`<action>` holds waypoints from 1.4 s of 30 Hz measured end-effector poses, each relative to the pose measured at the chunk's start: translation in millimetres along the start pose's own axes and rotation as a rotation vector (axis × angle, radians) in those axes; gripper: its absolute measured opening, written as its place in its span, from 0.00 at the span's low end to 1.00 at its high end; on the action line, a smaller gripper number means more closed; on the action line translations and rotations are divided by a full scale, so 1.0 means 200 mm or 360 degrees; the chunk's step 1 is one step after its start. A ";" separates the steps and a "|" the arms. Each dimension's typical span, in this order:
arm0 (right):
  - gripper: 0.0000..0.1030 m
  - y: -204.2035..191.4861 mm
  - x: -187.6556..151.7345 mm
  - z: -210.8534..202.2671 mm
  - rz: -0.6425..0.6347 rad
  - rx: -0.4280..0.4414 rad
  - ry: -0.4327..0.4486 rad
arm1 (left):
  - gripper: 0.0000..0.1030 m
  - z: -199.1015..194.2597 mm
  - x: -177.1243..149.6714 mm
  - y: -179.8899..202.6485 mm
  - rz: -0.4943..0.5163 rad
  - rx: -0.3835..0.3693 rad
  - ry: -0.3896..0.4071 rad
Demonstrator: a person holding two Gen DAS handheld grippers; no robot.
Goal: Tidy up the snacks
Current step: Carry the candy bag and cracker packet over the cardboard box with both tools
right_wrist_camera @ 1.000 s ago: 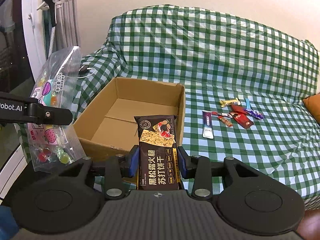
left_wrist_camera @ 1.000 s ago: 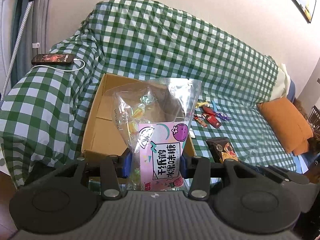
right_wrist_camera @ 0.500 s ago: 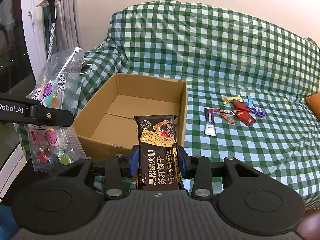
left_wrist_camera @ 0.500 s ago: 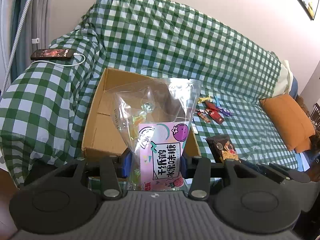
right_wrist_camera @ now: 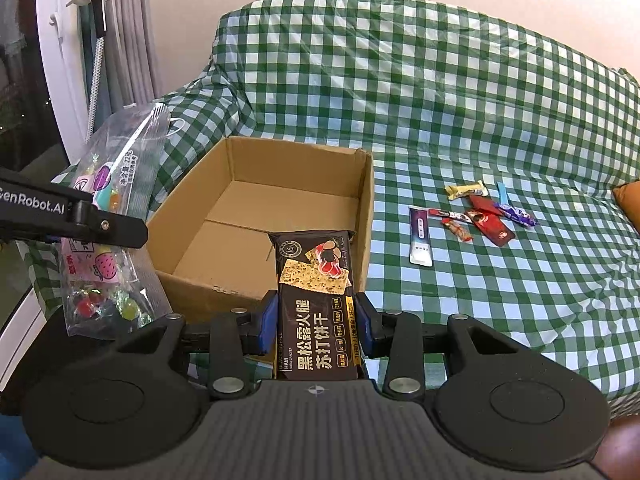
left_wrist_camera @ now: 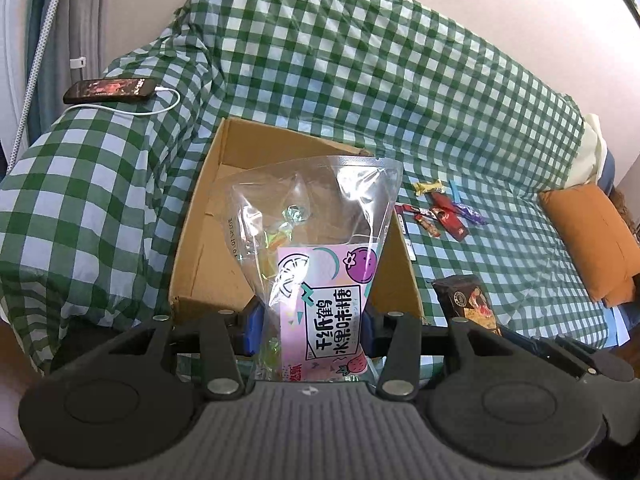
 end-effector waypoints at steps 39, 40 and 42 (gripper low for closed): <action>0.41 -0.09 0.38 0.61 0.0039 0.0037 -0.0068 | 0.49 0.53 0.42 -0.14 0.0034 0.0069 -0.0073; 0.41 -0.08 0.38 0.63 0.0041 0.0035 -0.0074 | 0.49 0.56 0.42 -0.15 0.0035 0.0071 -0.0082; 0.41 -0.08 0.39 0.68 0.0043 0.0030 -0.0089 | 0.49 0.60 0.44 -0.16 0.0035 0.0074 -0.0098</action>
Point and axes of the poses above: each gripper's, at about its wrist camera, not at the fingertips, and z roughly the way its jaws point, y to its right, x to its top, the point moved 4 cm from there along z, roughly the way its jaws point, and after that the axes turned 10 degrees about -x, right-handed, at the moved point
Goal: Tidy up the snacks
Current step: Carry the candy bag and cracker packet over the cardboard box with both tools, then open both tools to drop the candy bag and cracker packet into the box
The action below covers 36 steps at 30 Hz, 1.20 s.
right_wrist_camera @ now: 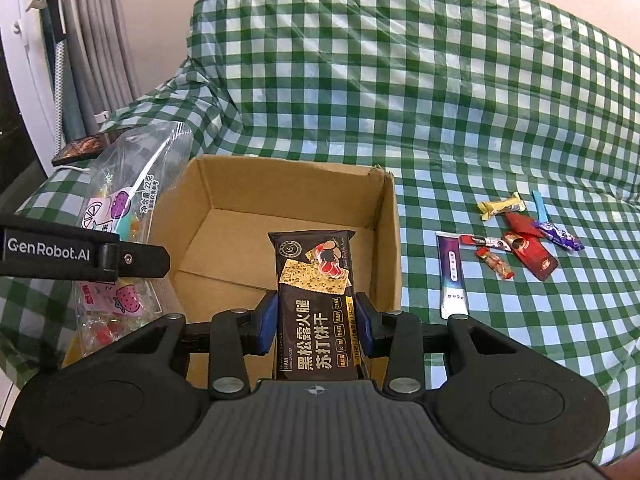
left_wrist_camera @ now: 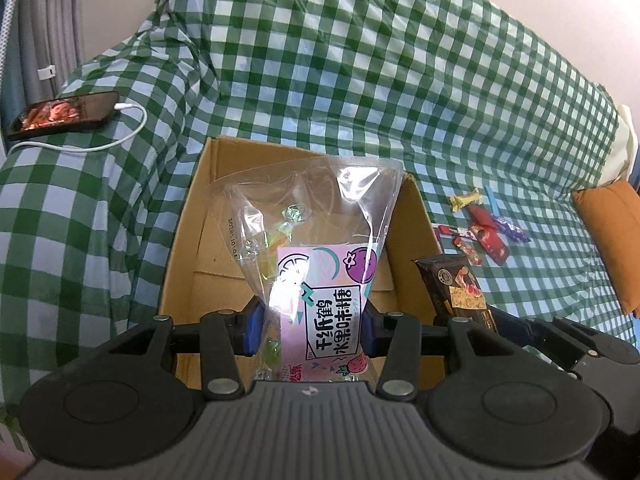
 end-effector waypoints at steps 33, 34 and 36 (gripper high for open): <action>0.82 0.00 0.05 0.18 0.0139 -0.0082 -0.0081 | 1.00 0.18 0.00 -0.10 0.0057 0.0309 -0.0168; 0.82 0.02 0.03 0.15 0.0140 -0.0080 -0.0086 | 1.00 0.15 -0.02 -0.08 0.0066 0.0313 -0.0169; 0.84 0.06 -0.02 0.08 0.0158 -0.0067 -0.0102 | 1.00 0.09 -0.05 -0.06 0.0075 0.0316 -0.0167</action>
Point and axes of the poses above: each gripper's, at about its wrist camera, not at the fingertips, and z roughly the way its jaws point, y to its right, x to its top, the point moved 4 cm from there along z, roughly the way its jaws point, and after that the axes turned 10 degrees about -x, right-handed, at the moved point
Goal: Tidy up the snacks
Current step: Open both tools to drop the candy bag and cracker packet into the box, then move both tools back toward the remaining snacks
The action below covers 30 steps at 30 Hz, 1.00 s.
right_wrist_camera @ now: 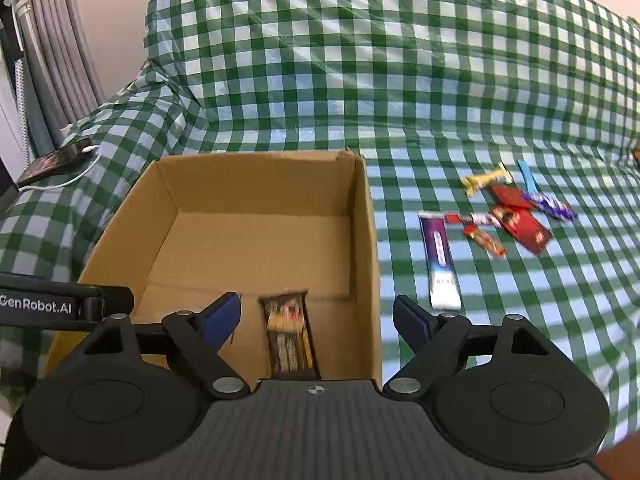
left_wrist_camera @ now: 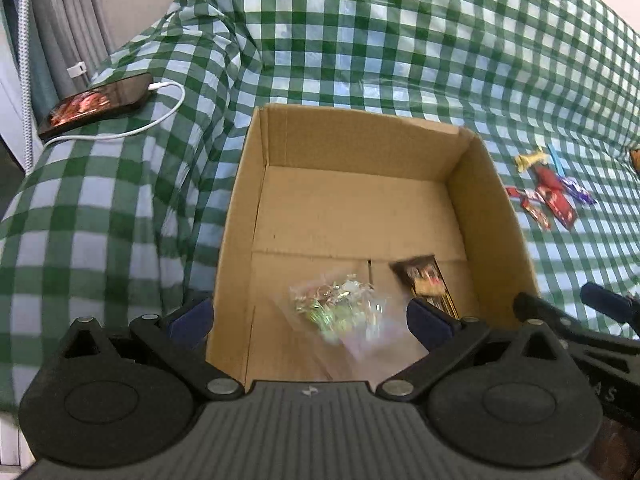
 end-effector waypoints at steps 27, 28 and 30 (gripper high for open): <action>0.89 0.07 -0.36 -0.73 -0.0036 0.0061 0.0204 | 1.00 -0.60 -0.50 0.19 0.0136 0.0031 0.0150; 0.89 0.07 -0.36 -0.74 -0.0034 0.0064 0.0214 | 1.00 -0.61 -0.51 0.19 0.0144 0.0037 0.0156; 0.90 0.08 -0.37 -0.77 -0.0029 0.0070 0.0236 | 1.00 -0.64 -0.53 0.20 0.0157 0.0048 0.0169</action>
Point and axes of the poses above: each gripper's, at about its wrist camera, not at the fingertips, and z roughly the way its jaws point, y to its right, x to its top, the point moved 4 cm from there along z, roughly the way its jaws point, and after that the axes turned 10 degrees about -x, right-handed, at the moved point
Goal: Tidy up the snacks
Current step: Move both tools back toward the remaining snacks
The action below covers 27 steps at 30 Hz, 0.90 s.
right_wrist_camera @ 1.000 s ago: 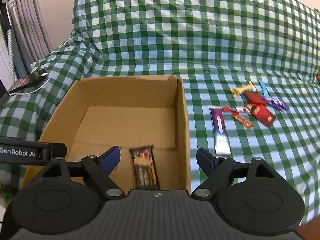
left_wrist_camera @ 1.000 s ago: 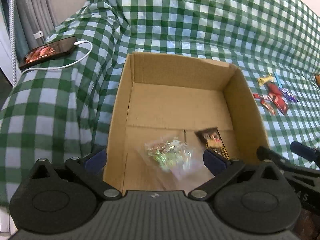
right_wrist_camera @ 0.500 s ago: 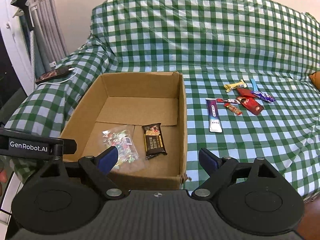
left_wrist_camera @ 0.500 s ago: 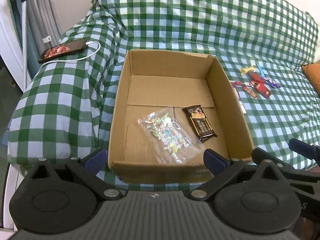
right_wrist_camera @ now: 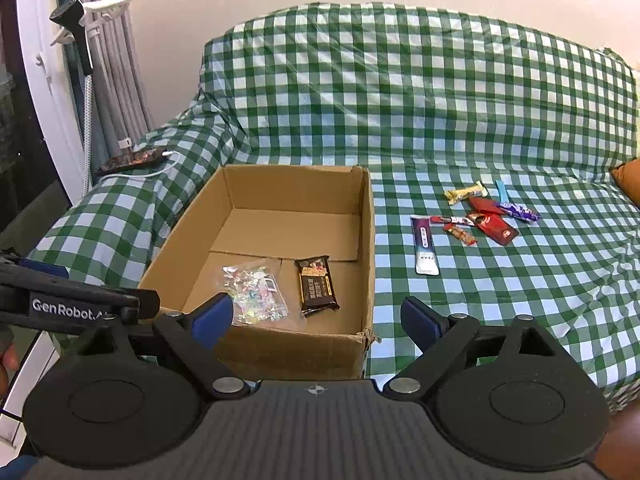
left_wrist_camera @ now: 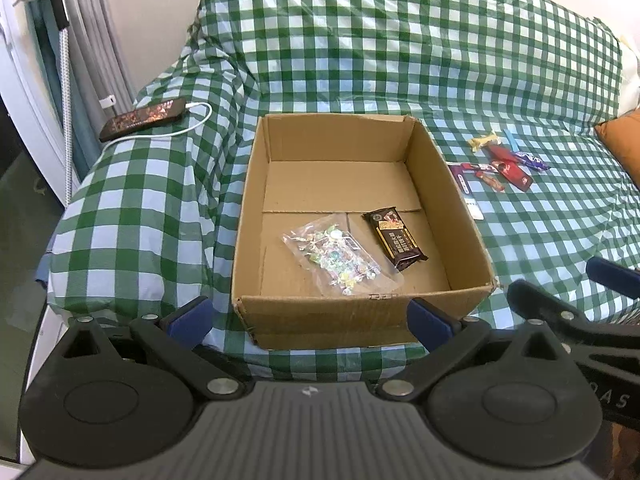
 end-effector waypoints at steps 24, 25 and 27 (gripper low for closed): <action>0.91 0.16 -0.04 -0.16 0.0094 0.0035 0.0145 | 1.00 -0.11 -0.02 0.17 0.0124 0.0073 0.0018; 0.92 0.18 -0.04 -0.16 0.0105 0.0033 0.0151 | 1.00 -0.09 -0.01 0.19 0.0134 0.0069 0.0006; 0.93 0.21 -0.04 -0.15 0.0123 0.0030 0.0162 | 1.00 -0.06 0.02 0.23 0.0151 0.0053 -0.0025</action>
Point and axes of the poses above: each gripper's, at about its wrist camera, not at the fingertips, and z roughly the way its jaws point, y to its right, x to its top, the point moved 4 cm from there along z, roughly the way its jaws point, and after that the axes turned 10 degrees about -x, right-handed, at the moved point
